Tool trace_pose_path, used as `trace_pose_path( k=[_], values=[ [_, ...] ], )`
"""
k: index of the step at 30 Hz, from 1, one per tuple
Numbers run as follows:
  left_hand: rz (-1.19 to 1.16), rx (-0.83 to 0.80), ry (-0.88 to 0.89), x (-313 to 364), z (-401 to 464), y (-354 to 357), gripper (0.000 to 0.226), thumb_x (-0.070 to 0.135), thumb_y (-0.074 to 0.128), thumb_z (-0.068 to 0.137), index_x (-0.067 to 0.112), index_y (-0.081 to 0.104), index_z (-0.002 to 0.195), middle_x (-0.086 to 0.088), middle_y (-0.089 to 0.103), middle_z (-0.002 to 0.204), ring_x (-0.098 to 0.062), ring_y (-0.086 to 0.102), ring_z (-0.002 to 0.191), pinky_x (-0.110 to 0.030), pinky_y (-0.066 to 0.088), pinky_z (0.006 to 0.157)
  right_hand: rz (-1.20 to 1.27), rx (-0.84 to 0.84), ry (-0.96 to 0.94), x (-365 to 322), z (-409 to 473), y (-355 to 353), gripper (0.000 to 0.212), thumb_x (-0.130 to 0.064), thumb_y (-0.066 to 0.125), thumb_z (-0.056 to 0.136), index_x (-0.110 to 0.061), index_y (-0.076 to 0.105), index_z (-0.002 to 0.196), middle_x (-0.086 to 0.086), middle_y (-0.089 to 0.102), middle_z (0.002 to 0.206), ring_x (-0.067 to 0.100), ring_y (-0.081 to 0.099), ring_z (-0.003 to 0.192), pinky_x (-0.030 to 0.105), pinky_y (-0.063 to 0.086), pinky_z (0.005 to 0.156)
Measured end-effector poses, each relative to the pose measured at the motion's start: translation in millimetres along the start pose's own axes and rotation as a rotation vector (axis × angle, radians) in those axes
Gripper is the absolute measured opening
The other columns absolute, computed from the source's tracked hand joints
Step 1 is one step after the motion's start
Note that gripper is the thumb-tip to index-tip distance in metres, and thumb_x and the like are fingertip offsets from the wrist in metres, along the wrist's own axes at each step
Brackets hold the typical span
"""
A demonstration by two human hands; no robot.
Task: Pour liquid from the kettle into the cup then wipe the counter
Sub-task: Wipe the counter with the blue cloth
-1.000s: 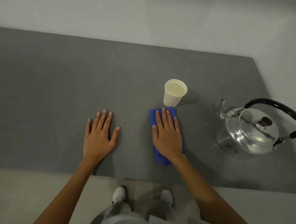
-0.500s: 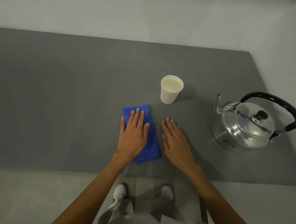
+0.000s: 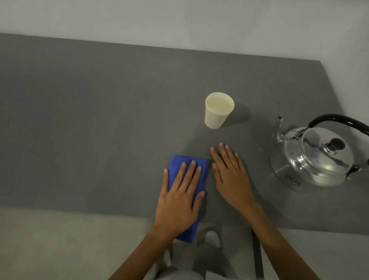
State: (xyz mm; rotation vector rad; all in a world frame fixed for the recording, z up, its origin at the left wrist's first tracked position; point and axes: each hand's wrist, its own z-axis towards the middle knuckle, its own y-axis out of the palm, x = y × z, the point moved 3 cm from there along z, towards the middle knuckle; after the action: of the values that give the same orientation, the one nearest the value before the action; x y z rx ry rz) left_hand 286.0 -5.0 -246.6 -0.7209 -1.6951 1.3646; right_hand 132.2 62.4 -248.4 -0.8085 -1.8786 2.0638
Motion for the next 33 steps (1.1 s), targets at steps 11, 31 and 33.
trace_pose_path(
  k=[11, 31, 33],
  values=[
    [-0.031, 0.073, -0.333, -123.5, 41.1, -46.1, 0.068, 0.059, 0.022, 0.092, 0.029, 0.008, 0.152, 0.006, 0.004, 0.162, -0.02, 0.0, 0.15, -0.063, 0.0, 0.116, -0.089, -0.036, 0.012, -3.9, -4.3, -0.5, 0.053, -0.036, 0.016, 0.102, -0.019, 0.008, 0.151, 0.006, 0.009, 0.16, 0.019, 0.002, 0.147, 0.037, 0.003, 0.12],
    [-0.015, 0.06, -0.305, -109.4, -50.2, -33.9, 0.064, 0.054, 0.01, 0.092, 0.029, 0.002, 0.15, 0.009, -0.001, 0.159, -0.015, -0.004, 0.148, -0.046, -0.005, 0.12, -0.101, -0.033, 0.025, -5.4, -3.3, -1.9, 0.057, -0.04, 0.006, 0.098, -0.019, 0.011, 0.151, 0.005, 0.012, 0.159, 0.019, 0.006, 0.147, 0.036, 0.002, 0.119],
    [-0.019, 0.062, -0.339, -139.0, -36.2, -47.2, 0.068, 0.056, 0.009, 0.089, 0.027, 0.004, 0.151, 0.009, 0.001, 0.159, -0.015, -0.003, 0.148, -0.048, -0.003, 0.121, -0.1, -0.03, 0.021, -6.1, -3.2, -2.1, 0.059, -0.041, 0.003, 0.097, -0.019, 0.011, 0.151, 0.006, 0.013, 0.159, 0.019, 0.006, 0.147, 0.037, 0.003, 0.119]
  ],
)
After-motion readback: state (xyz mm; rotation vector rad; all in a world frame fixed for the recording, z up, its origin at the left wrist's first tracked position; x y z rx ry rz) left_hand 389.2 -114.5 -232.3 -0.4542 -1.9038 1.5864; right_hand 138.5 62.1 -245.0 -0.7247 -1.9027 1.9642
